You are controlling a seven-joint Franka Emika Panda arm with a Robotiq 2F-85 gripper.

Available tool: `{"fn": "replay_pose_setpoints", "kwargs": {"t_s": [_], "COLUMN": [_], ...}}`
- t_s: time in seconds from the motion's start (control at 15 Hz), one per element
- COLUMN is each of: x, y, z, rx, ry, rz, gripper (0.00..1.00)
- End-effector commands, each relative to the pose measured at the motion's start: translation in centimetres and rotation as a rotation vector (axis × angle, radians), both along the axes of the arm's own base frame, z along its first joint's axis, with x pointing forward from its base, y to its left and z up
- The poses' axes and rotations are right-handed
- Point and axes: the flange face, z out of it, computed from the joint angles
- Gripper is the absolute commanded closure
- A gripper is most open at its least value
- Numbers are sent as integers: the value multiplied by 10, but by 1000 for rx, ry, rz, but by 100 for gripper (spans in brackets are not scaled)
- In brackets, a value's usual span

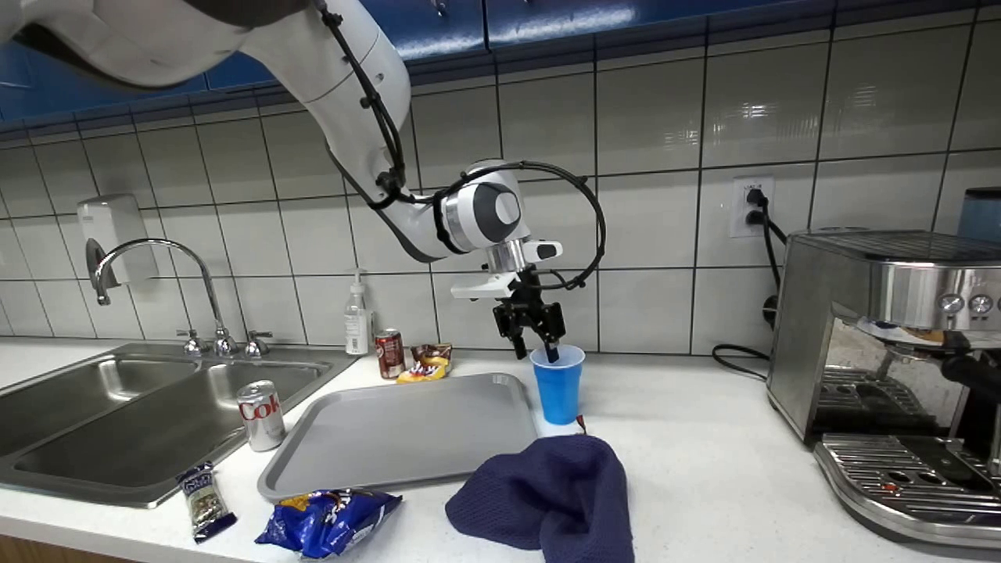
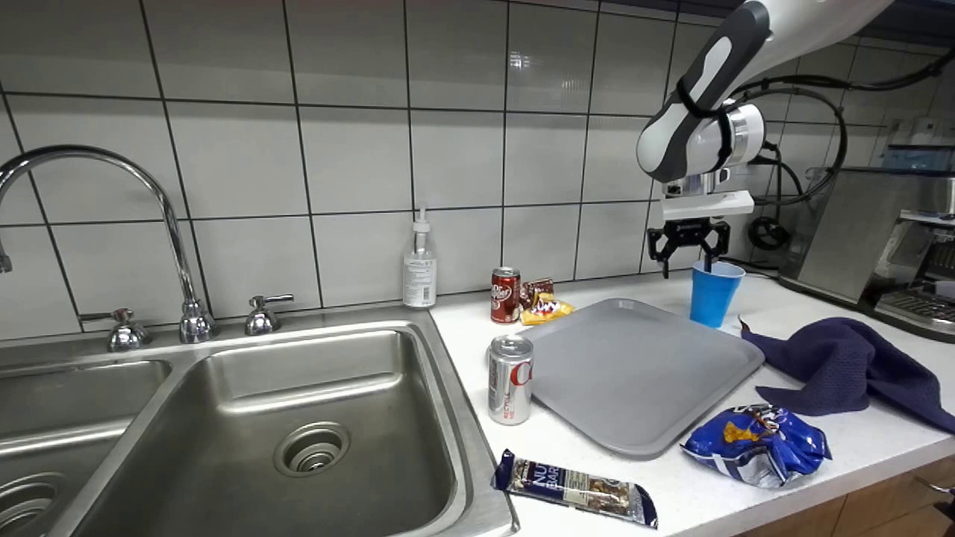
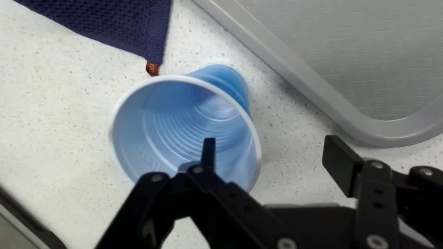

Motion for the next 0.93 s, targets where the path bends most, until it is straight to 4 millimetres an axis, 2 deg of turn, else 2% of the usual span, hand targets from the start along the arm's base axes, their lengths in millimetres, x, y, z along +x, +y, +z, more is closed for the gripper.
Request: {"fn": "replay_pose_setpoints", "kwargs": {"t_s": [0.0, 0.4, 0.47, 0.87], "x": [9, 10, 11, 12], "y": [-6, -5, -5, -11], "z": [-1, -8, -8, 2], "rx": [15, 8, 7, 7], "ry": [-11, -2, -2, -18], "rz": [17, 22, 21, 11], "gripper": [51, 95, 100, 99]}}
